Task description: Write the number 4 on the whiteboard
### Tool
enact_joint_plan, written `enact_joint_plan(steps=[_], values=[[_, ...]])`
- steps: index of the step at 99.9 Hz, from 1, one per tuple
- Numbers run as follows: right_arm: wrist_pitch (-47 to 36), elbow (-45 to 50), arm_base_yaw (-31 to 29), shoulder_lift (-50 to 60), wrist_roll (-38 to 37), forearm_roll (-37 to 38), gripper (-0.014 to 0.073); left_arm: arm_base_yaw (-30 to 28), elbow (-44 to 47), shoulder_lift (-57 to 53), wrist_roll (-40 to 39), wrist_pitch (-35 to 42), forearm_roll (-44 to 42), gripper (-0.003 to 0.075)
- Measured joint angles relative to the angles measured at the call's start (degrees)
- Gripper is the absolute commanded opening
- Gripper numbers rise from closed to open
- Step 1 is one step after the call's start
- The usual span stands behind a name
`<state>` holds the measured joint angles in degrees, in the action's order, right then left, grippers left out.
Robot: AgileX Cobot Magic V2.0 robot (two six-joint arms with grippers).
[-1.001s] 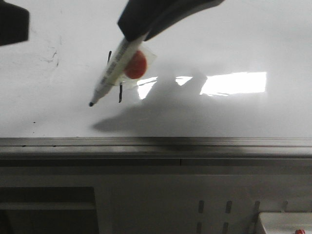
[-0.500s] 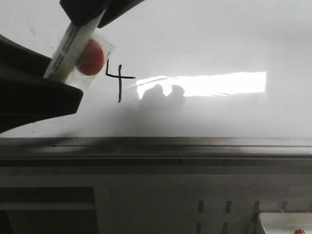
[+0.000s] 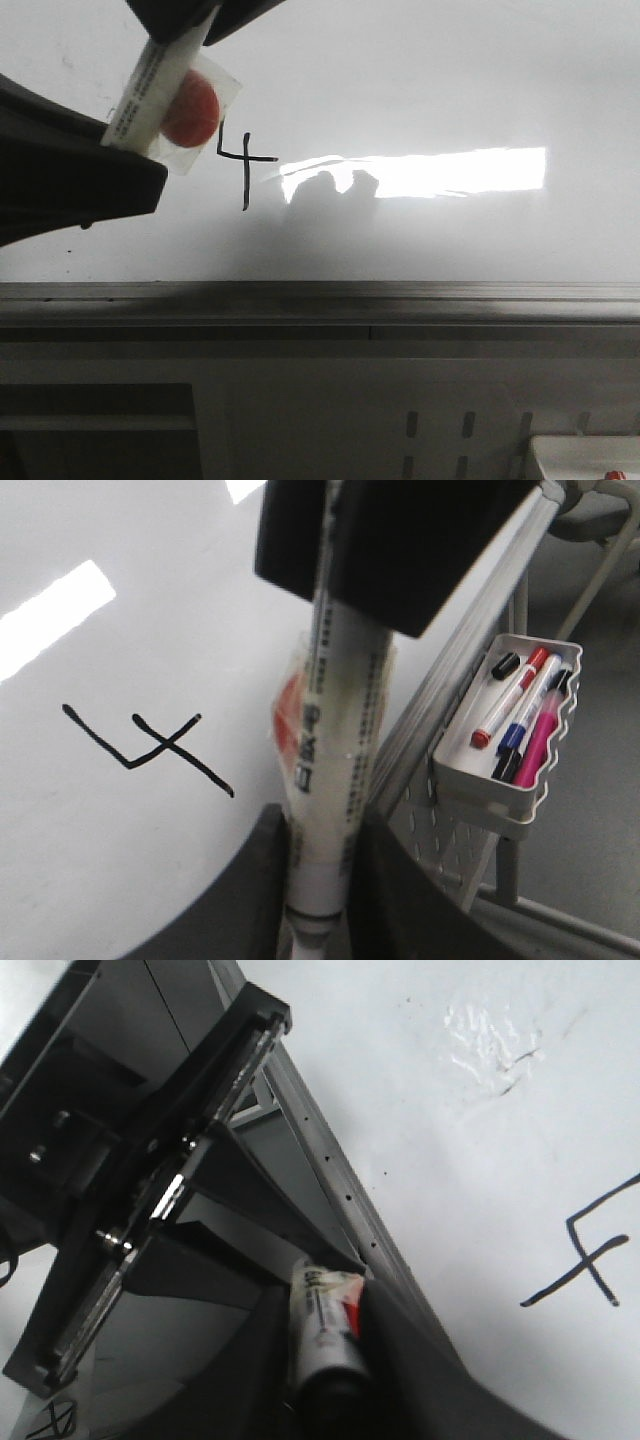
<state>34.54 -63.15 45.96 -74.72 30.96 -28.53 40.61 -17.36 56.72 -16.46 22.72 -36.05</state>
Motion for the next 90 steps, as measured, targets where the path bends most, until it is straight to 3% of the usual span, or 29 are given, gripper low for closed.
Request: enact_joint_plan(steps=[5,9,31,41,57,90], values=[[0.0,0.0,-0.1,0.1,0.0,0.1,0.0512,0.0,0.0,0.0,-2.3,0.0,2.8,-0.002],[-0.3,0.0,-0.4,0.2,0.0,0.3,0.0535,0.0,0.0,0.0,-3.8,-0.3,6.0,-0.002],[-0.5,0.0,-3.3,3.9,0.0,0.6,0.0453,0.0,0.0,0.0,-7.6,-4.9,33.2,-0.002],[-0.5,0.0,-3.5,5.9,0.0,0.6,0.0435,-0.1,-0.2,0.0,-7.9,-8.7,41.3,-0.002],[-0.4,0.0,-3.5,8.0,0.0,0.6,0.0435,-0.3,-1.4,1.6,-8.0,-11.3,45.8,-0.002],[3.0,0.0,-3.5,8.3,0.0,0.7,0.0435,-0.3,-4.2,8.0,-8.0,-12.4,46.6,-0.002]])
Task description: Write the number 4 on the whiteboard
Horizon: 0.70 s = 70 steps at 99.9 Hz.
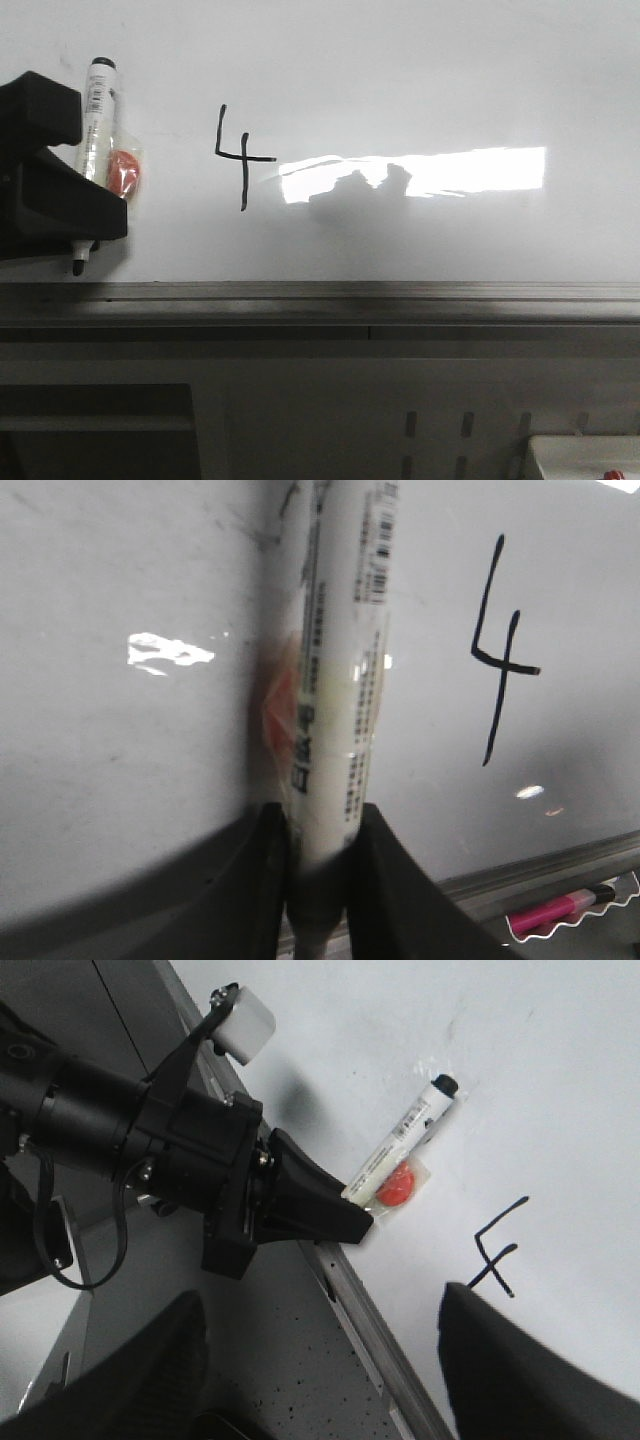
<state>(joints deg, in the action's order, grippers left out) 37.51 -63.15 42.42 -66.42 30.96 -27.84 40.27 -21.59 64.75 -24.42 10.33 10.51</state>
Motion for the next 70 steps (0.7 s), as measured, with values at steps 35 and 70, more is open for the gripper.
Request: enact_joint_plan(steps=[35,70], values=[[1.3,0.0,0.0,0.0,0.0,0.0,0.0435,0.0,0.0,0.0,0.0,0.8,-2.2,0.0426],[-1.3,2.8,-0.3,4.4,0.0,0.4,0.0025,0.0,-0.3,-6.8,0.0,-2.1,-3.6,0.0309]])
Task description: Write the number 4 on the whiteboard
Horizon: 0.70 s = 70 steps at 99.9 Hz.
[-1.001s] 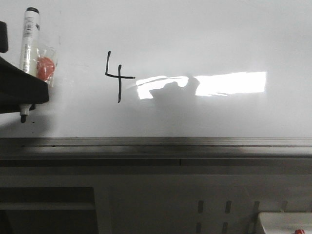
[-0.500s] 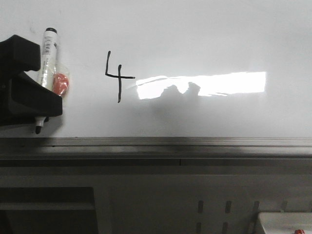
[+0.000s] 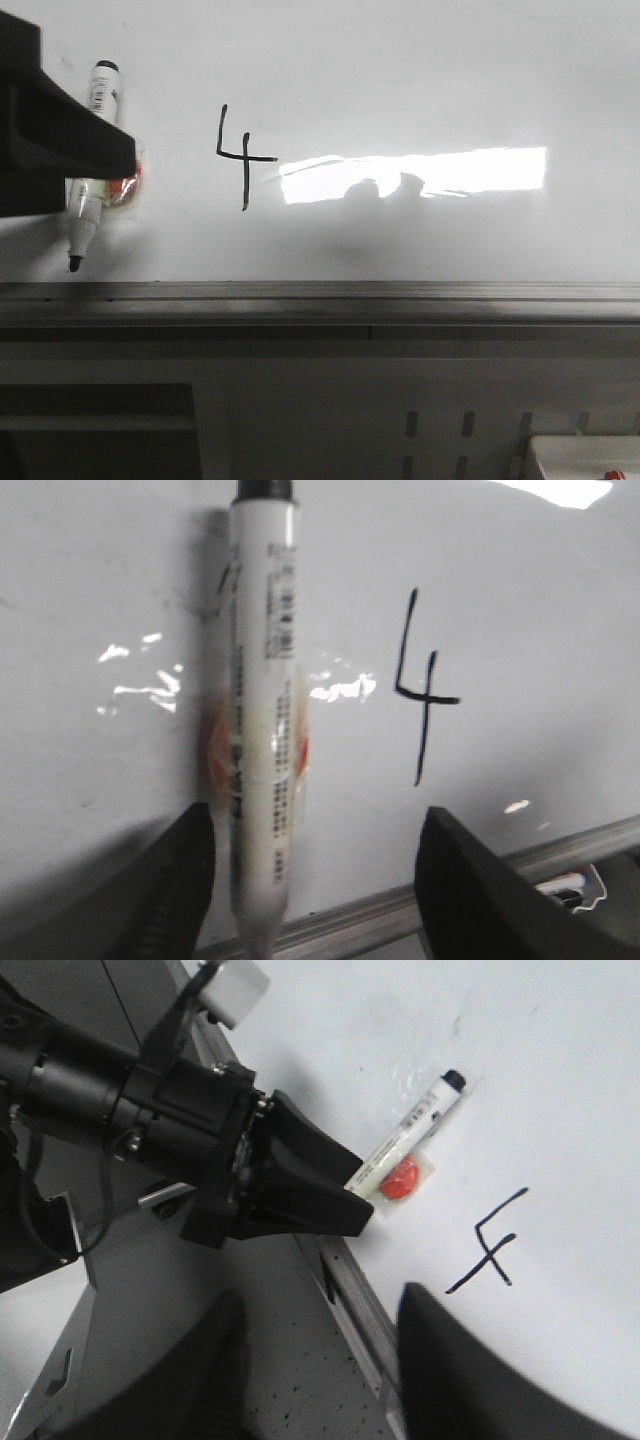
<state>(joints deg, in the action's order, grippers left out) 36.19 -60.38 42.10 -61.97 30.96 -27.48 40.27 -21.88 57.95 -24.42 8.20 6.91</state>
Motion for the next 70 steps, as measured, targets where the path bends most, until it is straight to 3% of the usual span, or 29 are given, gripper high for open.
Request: enact_joint_plan(steps=[4,13,45,70], values=[[-1.6,1.8,0.0,2.0,0.0,0.4,-0.0076,0.0,0.0,-2.6,0.0,-0.8,-1.0,0.0218],[-5.7,6.7,0.0,7.5,0.0,1.0,-0.0064,0.0,0.2,-8.6,0.0,-1.6,-4.6,-0.002],[-16.4,27.9,0.0,33.6,0.0,1.0,-0.0064,0.0,5.3,-33.3,0.1,-2.0,-19.1,-0.002],[-17.5,40.8,0.0,51.0,0.0,1.0,-0.0064,0.0,13.4,-47.1,0.3,-2.9,-29.4,-0.002]])
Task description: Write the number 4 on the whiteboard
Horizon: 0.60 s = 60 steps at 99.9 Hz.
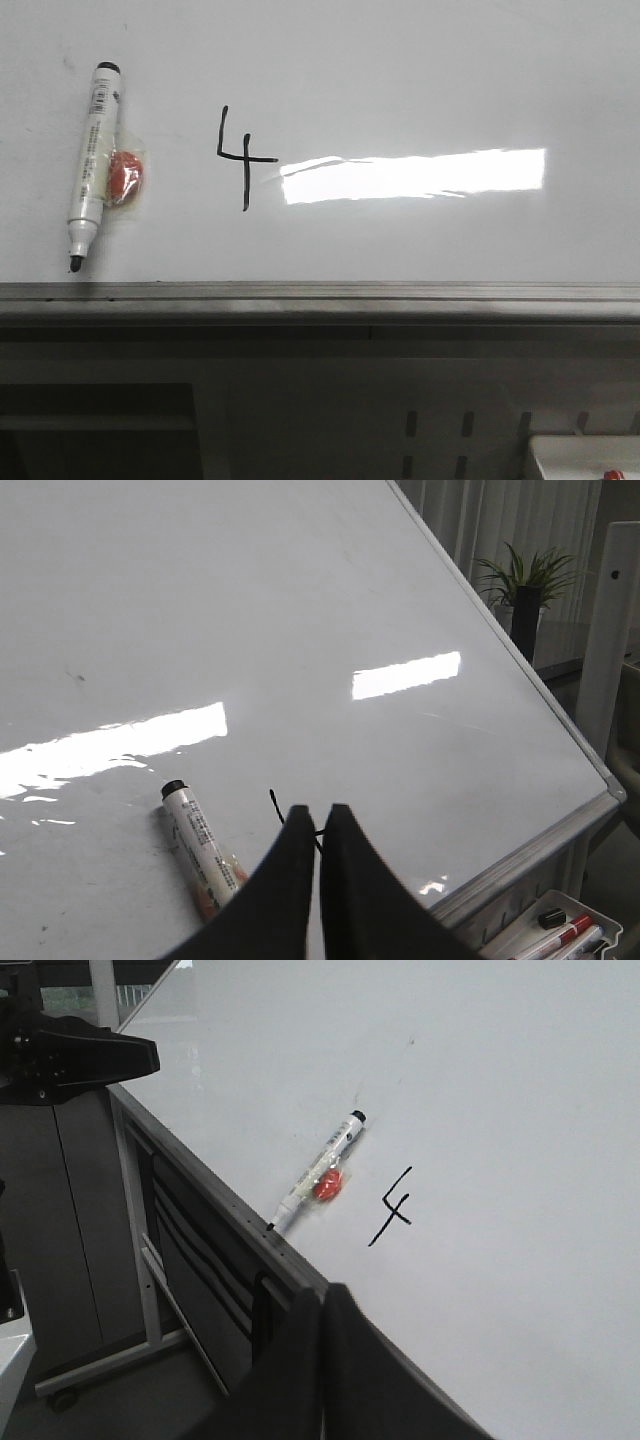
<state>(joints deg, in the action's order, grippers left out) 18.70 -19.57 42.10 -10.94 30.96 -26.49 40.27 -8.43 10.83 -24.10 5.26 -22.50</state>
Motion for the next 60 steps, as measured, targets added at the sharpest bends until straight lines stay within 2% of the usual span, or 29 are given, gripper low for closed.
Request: enact_joint_plan(steps=[17,60], values=[[0.6,4.2,0.0,5.6,0.0,0.0,-0.0064,0.0,1.1,-2.4,0.1,0.0,-0.9,-0.002],[1.0,5.0,0.0,6.0,0.0,0.0,-0.0064,0.0,1.3,-2.5,0.1,0.1,-1.1,-0.002]])
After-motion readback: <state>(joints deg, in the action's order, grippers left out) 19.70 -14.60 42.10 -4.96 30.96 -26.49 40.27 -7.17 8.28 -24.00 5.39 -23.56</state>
